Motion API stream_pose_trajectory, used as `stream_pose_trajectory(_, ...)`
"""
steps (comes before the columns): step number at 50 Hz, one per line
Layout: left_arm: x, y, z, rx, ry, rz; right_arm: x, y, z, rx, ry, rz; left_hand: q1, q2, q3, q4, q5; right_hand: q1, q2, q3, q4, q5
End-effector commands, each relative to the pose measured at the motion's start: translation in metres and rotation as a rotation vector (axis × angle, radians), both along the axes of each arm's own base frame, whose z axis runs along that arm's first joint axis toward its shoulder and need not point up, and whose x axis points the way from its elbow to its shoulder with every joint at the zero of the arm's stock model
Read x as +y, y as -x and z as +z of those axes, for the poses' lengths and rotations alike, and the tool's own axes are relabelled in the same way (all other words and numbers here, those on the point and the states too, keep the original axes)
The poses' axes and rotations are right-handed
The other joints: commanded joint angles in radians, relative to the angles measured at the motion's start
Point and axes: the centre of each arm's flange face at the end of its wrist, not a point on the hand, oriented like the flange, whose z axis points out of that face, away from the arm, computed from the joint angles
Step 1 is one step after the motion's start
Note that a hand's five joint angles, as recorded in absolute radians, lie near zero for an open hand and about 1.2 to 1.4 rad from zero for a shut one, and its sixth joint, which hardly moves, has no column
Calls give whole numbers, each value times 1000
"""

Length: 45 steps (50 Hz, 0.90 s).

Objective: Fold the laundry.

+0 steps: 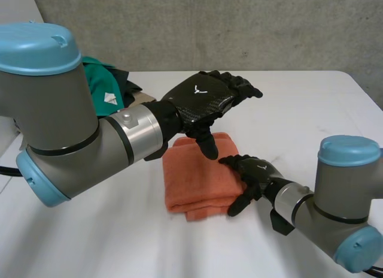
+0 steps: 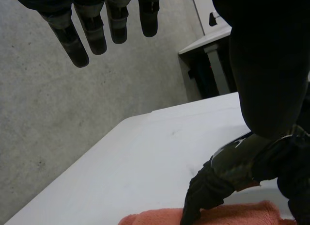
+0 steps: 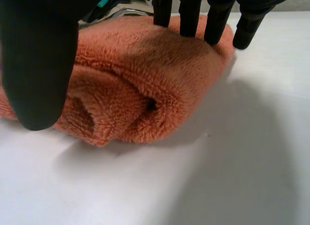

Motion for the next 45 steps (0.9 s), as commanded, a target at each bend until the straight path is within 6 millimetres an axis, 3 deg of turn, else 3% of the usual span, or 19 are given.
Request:
stream_pose_trajectory(1, 0, 0, -2, -3, -2, 4, -6, -10, -5, 1, 31, 11, 39, 16, 8, 16, -5, 938, 939, 940, 943, 936)
stream_pose_trajectory(2, 0, 0, -2, -5, -5, 2, -7, -11, -4, -2, 41, 7, 39, 16, 8, 16, -5, 1123, 1123, 1125, 1127, 1121)
stream_pose_trajectory(12, 0, 0, 0, 0, 3, 4, -47, -19, 19, -38, 222, -64, 36, 13, 5, 13, -8, 1125, 1125, 1127, 1129, 1122)
stream_pose_trajectory(18, 1, -1, 8, 16, 20, 4, -87, -10, 28, -1, 305, -166, 36, 13, 5, 13, -8, 1125, 1125, 1127, 1129, 1122)
stream_pose_trajectory(23, 2, -4, 26, 45, 59, 24, -149, 18, 39, 11, 394, -338, 36, 13, 5, 13, -8, 1125, 1125, 1127, 1129, 1122)
stream_pose_trajectory(26, 3, -3, 29, 51, 67, 29, -174, 30, 44, 13, 424, -401, 33, 10, 2, 10, -11, 1125, 1125, 1127, 1129, 1122)
stream_pose_trajectory(27, 4, -2, 30, 55, 69, 26, -192, 43, 46, 15, 446, -454, 33, 10, 2, 10, -11, 1125, 1125, 1127, 1129, 1122)
stream_pose_trajectory(31, 8, 0, 33, 62, 74, 14, -234, 80, 42, 34, 471, -555, 30, 7, -1, 7, -14, 1125, 1125, 1127, 1129, 1122)
stream_pose_trajectory(35, 12, 3, 33, 61, 72, 8, -264, 109, 41, 69, 506, -616, 30, 7, -1, 7, -14, 1125, 1125, 1127, 1129, 1122)
stream_pose_trajectory(40, 13, 3, 32, 60, 71, 4, -299, 163, 46, 115, 585, -705, 33, 10, 2, 10, -11, 1125, 1125, 1127, 1129, 1122)
stream_pose_trajectory(45, 14, 4, 29, 54, 63, 4, -317, 197, 40, 152, 625, -724, 33, 10, 2, 10, -11, 1125, 1125, 1127, 1129, 1122)
